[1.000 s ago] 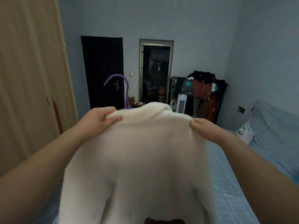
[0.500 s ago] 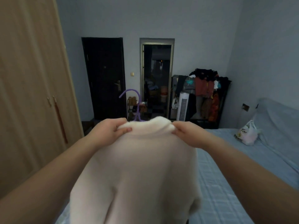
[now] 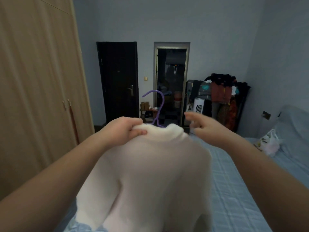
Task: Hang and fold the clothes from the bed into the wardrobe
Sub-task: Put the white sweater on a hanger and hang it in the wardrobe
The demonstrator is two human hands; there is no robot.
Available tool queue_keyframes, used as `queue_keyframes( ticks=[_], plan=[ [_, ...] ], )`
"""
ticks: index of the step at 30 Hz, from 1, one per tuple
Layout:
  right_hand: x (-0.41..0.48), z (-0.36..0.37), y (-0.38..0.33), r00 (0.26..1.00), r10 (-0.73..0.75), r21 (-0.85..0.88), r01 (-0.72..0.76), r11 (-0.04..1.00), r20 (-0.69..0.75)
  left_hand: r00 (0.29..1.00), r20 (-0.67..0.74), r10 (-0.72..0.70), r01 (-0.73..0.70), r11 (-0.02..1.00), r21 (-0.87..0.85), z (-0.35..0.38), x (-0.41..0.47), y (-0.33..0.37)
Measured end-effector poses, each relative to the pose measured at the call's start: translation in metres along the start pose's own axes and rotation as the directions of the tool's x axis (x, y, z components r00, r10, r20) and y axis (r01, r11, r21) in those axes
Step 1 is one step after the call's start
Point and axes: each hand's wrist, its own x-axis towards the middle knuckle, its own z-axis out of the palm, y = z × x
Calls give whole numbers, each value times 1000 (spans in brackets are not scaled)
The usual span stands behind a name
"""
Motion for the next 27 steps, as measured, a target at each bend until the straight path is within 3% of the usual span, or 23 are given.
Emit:
queue_keyframes(
  ticks=[1,3,5,10,12,15,20,23,27],
  plan=[
    [0,2,-3,993,-64,88,72,994,-95,1000,7,-10,10,1000,-10,2,-1,1],
    [0,16,-11,993,-109,149,113,982,-34,1000,18,-15,15,999,-38,5,-1,6],
    [-2,33,-11,991,-53,-1,54,999,124,1000,24,-11,12,998,-66,7,0,13],
    [-14,40,9,991,-18,-109,33,993,136,988,156,-11,39,983,-179,7,-4,19],
    [-22,46,14,994,-89,-162,97,982,57,979,204,4,41,975,-217,7,-5,19],
    [-27,45,16,955,-220,-288,158,945,-198,987,163,11,27,972,-233,2,-7,15],
    [-29,24,30,896,-291,-395,146,907,-335,978,78,-192,195,980,-33,18,-32,-3],
    [-27,16,38,921,-287,-412,162,897,-262,986,16,-165,162,979,124,22,-35,-1],
    [-23,1,48,966,-239,-432,174,885,-101,986,114,-122,120,992,26,8,-32,8]
  ],
)
